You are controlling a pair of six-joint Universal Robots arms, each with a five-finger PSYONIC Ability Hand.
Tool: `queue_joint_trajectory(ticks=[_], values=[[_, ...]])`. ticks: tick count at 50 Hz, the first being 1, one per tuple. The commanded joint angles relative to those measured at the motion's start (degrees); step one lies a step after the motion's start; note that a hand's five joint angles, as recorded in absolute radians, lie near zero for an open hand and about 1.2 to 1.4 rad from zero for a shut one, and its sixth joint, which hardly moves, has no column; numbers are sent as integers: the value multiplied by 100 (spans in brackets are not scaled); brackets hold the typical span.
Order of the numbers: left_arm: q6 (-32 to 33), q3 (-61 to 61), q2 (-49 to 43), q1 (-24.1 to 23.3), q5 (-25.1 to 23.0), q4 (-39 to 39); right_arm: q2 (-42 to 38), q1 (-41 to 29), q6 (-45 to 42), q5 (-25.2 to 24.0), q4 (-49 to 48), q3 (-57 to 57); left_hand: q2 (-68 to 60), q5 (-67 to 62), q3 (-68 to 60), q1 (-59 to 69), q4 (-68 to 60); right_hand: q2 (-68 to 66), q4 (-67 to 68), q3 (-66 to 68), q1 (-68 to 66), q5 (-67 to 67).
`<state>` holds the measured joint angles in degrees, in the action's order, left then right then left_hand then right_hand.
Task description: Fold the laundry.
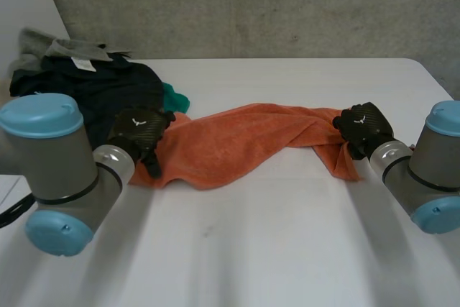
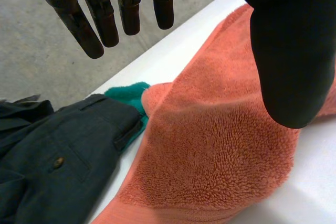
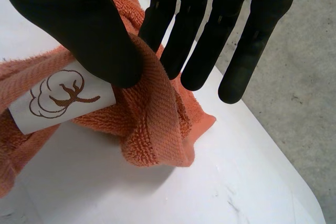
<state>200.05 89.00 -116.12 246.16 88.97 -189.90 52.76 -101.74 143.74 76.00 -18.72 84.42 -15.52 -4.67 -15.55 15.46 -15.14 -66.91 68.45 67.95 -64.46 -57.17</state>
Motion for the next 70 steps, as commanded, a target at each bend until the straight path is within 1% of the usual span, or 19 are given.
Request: queue_joint_trajectory(ticks=[1,4,6,10,17,23,26,30,32,37,49,50,51,52,54,55,57,62,70], values=[[385,-681,-964,55,-222,67,-73,58,57,21,70,-144,-1065,-1150,-1062,1071,-1103,-1309,1155,1205,-1554,-1283],[561,-1024,-1298,55,-152,348,-11,84,119,3,193,-171,-2054,-2139,-2052,2060,-2093,-1309,1155,1205,-1554,-1283],[596,-1243,-1351,55,-99,506,76,119,180,12,350,-206,-3947,-4032,-3944,3953,-3986,-1309,1155,1205,-1554,-1283],[491,-1490,-1299,11,-64,708,287,181,294,3,727,-206,-6445,-6530,-6442,6451,-6483,-1309,1155,1205,-1554,-1283],[245,-1666,-764,-86,50,1095,893,427,540,-41,1440,-329,-6448,-6533,-6445,6454,-6486,-1309,1155,1205,-1554,-1283],[-702,-1570,701,-129,-37,1455,1720,805,1058,-322,2240,-680,-6448,-6533,-6445,6454,-6486,-1309,1155,1205,-1554,-1283],[-1028,-1604,1370,-173,-125,1473,2098,1042,1620,-498,2460,-988,-6448,-6533,-6445,6454,-6486,-1309,1155,1205,-1554,-1283],[-1241,-1736,1716,-165,-196,1412,2292,1279,2673,-612,2408,-1505,-6448,-6533,-6445,6454,-6486,-1309,1155,1205,-1554,-1283],[-1197,-1876,1611,-156,-152,1333,2204,1315,3000,-577,2312,-1647,-6448,-6533,-6445,6454,-6486,-1309,1155,1205,-1554,-1283],[-908,-2657,516,-95,199,1437,1302,1298,3528,-376,2074,-2296,-6448,-6533,-6445,6454,-6486,-1309,1155,1205,-1554,-1283],[-494,-4407,-2387,-130,393,1843,-757,841,2668,608,1951,-3071,-6448,-6533,-6445,6454,-6486,-1309,1155,1205,-1554,-1283],[-459,-4487,-2476,-130,393,1790,-819,823,2668,644,1942,-3089,-6250,-6335,-6247,6256,-6288,-1309,1155,1205,-1554,-1283],[-380,-4627,-2616,-121,384,1677,-854,797,2676,671,1925,-3098,-4050,-4134,-4047,4055,-4088,-1309,1155,1205,-1554,-1283],[-327,-4706,-2678,-112,376,1632,-916,735,2659,732,1907,-3098,-2962,-3047,-2959,2968,-3000,592,-745,-696,347,618],[-222,-4821,-2740,-112,358,1562,-942,691,2641,802,1872,-3106,-657,-742,-654,663,-695,2736,-2890,-2841,2492,2763],[-108,-4882,-2723,-129,367,1500,-925,647,2615,872,1863,-3124,552,467,555,-546,514,4629,-4783,-4733,4384,4655],[7,-4900,-2635,-130,393,1465,-881,629,2571,891,1880,-3133,552,467,555,-546,514,5691,-5845,-5795,5446,5717],[113,-4445,-1907,-86,472,1508,-398,647,2018,637,2056,-3019,552,467,555,-546,514,5691,-5845,-5795,5446,5717],[165,-2330,-510,-366,279,1526,252,849,184,-838,2732,-2168,552,467,555,-546,514,5525,-5679,-5630,5280,5552]])
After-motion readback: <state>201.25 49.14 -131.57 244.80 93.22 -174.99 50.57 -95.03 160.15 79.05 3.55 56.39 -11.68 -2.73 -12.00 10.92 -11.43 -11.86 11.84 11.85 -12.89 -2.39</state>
